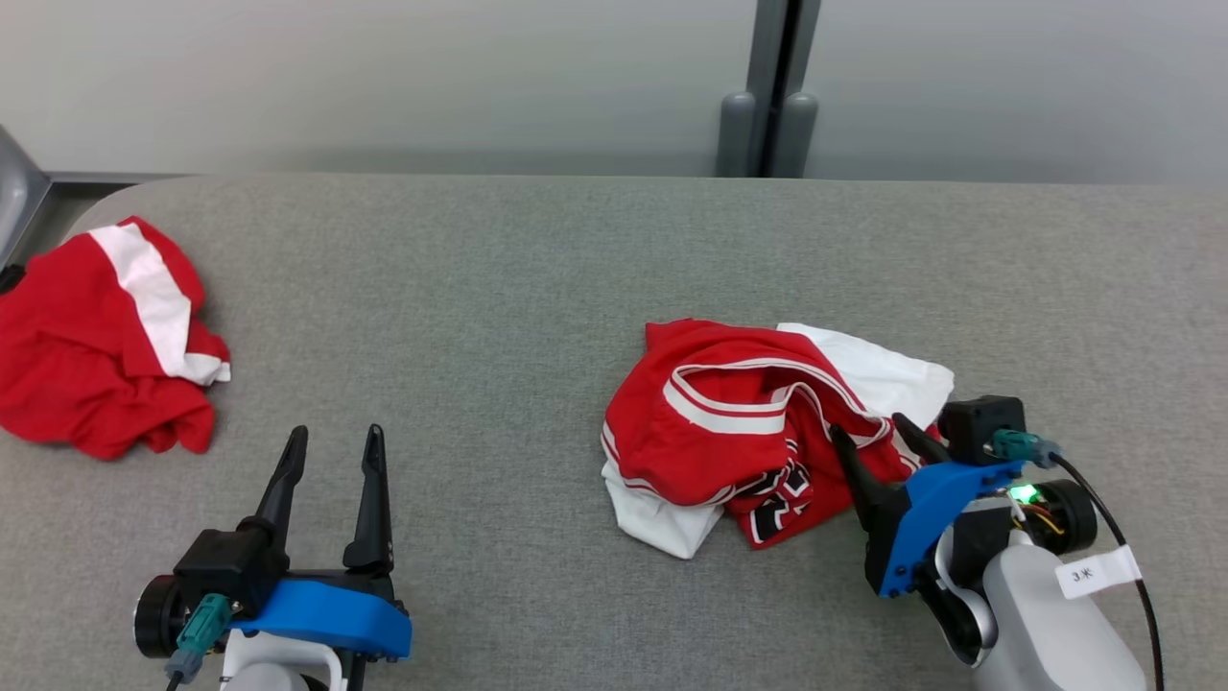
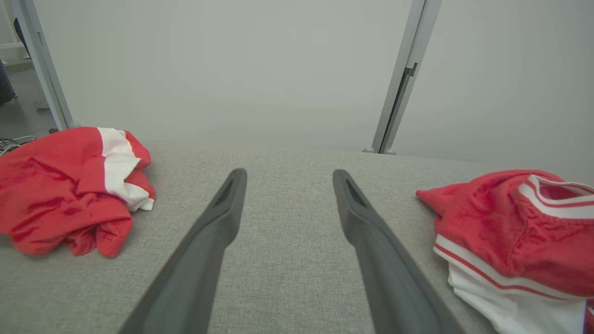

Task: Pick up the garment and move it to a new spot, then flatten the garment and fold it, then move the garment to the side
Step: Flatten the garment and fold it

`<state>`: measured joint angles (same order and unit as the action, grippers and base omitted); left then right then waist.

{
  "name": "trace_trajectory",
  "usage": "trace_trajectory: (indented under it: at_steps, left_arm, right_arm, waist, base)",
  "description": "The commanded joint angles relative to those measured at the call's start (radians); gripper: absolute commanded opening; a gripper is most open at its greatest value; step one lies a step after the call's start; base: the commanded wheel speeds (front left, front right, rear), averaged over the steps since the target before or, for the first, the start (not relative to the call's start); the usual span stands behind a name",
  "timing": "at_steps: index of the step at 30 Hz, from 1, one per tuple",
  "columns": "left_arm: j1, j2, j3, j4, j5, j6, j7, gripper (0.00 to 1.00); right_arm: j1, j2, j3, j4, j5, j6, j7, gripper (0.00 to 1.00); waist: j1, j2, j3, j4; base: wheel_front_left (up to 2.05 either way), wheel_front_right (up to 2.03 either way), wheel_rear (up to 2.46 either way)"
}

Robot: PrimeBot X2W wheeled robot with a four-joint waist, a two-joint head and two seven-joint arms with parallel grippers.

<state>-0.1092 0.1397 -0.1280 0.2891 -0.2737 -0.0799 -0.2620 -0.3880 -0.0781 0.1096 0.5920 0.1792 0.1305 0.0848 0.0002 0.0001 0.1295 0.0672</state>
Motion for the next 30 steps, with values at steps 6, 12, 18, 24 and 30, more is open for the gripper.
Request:
trace_trajectory:
  at_steps: [6,12,18,24,30]
  left_arm:
    - [-0.021,-0.007,-0.004,0.005,0.014,-0.007,-0.005,1.0]
    - [-0.007,-0.012,0.0,0.01,0.013,-0.013,-0.005,1.0]
    - [0.02,-0.017,0.013,0.001,0.008,-0.011,-0.004,1.0]
    - [0.03,-0.022,0.032,-0.018,0.011,-0.009,-0.004,1.0]
    - [0.0,-0.03,0.028,-0.027,0.021,-0.018,-0.004,1.0]
  right_arm:
    - [-0.081,-0.016,0.085,0.114,0.04,0.0,-0.029,0.0]
    - [-0.106,-0.029,0.166,0.101,0.112,0.0,-0.104,0.0]
    - [-0.13,-0.066,0.249,-0.115,0.182,0.0,-0.132,0.0]
    - [-0.255,-0.061,0.319,-0.359,0.222,0.0,-0.075,0.0]
    - [-0.487,-0.014,0.376,-0.393,0.257,0.0,-0.088,0.0]
  waist:
    - [-0.0002,-0.0001,0.019,0.028]
    - [-0.0002,-0.0001,-0.009,0.029]
    - [-0.0002,-0.0001,-0.044,0.011]
    - [-0.0002,-0.0001,-0.042,0.0]
    - [-0.0002,-0.0001,-0.025,0.024]
  base:
    - [0.0,0.0,0.0]
    - [0.0,0.0,0.0]
    - [0.0,0.0,0.0]
    - [0.0,0.0,0.0]
    - [0.0,0.0,0.0]
